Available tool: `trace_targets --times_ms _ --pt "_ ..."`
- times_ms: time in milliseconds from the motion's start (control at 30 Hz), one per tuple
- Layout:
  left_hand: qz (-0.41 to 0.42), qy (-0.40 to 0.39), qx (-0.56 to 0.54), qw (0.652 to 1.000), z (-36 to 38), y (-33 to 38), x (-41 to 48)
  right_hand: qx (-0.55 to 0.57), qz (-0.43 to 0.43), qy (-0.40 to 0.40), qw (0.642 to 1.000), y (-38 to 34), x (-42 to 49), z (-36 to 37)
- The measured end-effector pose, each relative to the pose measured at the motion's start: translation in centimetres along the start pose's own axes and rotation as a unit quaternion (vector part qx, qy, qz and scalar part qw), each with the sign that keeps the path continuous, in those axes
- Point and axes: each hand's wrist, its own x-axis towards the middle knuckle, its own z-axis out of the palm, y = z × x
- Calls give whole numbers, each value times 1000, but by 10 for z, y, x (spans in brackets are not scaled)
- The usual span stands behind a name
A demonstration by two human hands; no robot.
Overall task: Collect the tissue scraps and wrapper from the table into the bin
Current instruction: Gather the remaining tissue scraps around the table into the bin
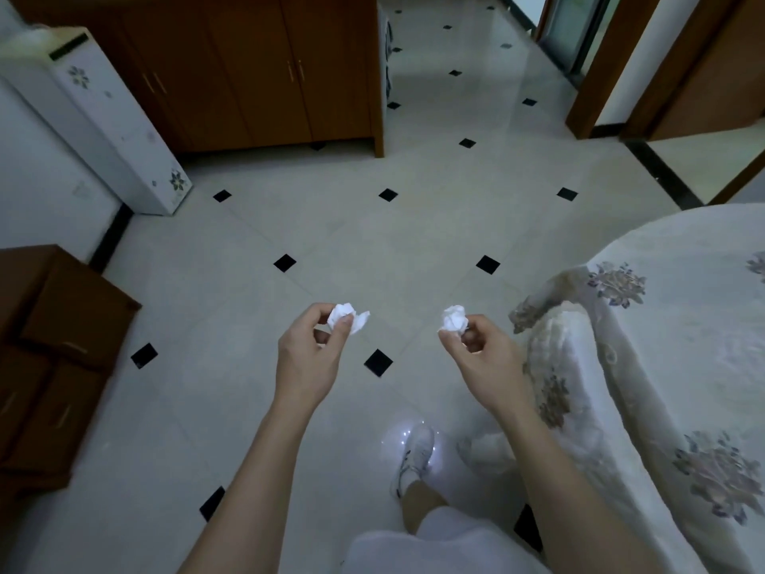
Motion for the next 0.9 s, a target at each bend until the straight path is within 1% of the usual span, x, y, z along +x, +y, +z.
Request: trace_targets --times_ms 133,333,533,700,900 --pt "-2 -10 -6 1000 32 18 79 17 2 6 1000 -9 84 1" --pt "20 -42 1 999 95 59 187 24 17 33 999 -13 196 -16" --pt "38 -98 2 994 155 87 256 28 43 75 996 -1 264 -38" --pt "63 -149 9 987 208 108 310 51 78 128 987 9 319 -55" --pt "76 -185 -1 980 267 122 395 31 99 167 980 15 401 -69"
